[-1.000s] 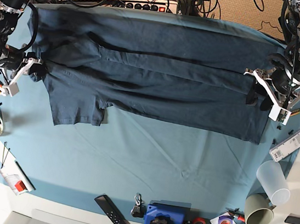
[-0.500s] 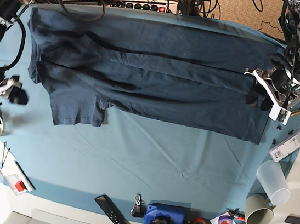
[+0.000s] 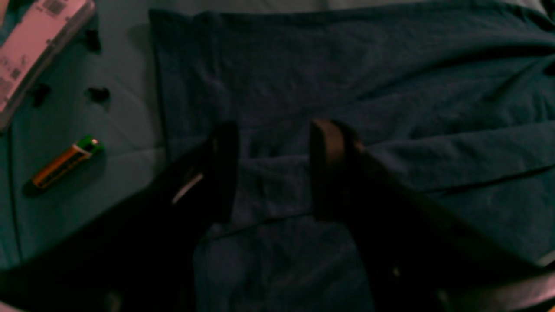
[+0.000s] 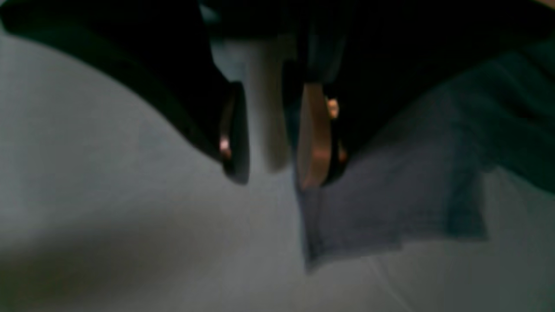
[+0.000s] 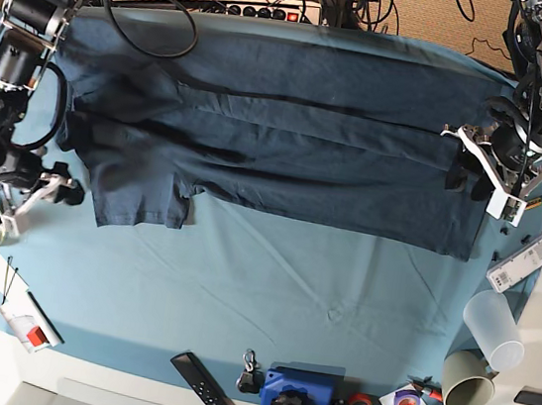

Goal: Fold the T-shirt properly
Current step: 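Regrasp the folded side edge with the right gripper near the hem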

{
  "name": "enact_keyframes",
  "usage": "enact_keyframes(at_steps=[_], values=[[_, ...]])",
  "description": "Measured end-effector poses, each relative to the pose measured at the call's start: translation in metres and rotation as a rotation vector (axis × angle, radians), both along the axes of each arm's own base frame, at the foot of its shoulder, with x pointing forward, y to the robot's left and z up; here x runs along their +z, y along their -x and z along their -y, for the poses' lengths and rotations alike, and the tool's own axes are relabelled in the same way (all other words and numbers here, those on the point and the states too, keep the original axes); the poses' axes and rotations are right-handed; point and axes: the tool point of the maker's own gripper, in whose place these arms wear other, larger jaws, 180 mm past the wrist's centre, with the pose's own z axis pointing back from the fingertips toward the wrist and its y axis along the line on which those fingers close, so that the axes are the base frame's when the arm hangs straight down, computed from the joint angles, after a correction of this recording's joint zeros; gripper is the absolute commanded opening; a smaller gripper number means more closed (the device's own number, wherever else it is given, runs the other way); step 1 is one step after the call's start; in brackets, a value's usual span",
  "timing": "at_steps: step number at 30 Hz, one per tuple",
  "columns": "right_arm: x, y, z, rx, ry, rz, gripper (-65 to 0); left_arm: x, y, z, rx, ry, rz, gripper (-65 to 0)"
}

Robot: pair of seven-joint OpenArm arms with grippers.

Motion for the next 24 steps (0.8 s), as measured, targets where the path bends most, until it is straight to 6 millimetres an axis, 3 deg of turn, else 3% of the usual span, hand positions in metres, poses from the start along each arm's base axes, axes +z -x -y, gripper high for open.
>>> enact_keyframes(at_steps=[4,10,20,24], values=[[-0.015,-0.004,-0.017,0.019,0.012,-0.009,-45.2,0.001,-0.001,0.0,0.001,0.002,0.007,-37.5],[-0.021,-0.014,-0.054,0.049,-0.048,0.015,-45.2,0.001,-0.001,0.0,0.001,0.002,0.007,-37.5],[-0.025,-0.013,-0.056,0.039,-0.049,0.008,-45.2,0.019,-0.016,-0.001,0.014,0.006,0.118,-37.5],[-0.026,-0.01,-0.056,0.043,-0.049,-0.005,-45.2,0.023,-0.038,-0.007,0.029,-0.012,0.144,-37.5]])
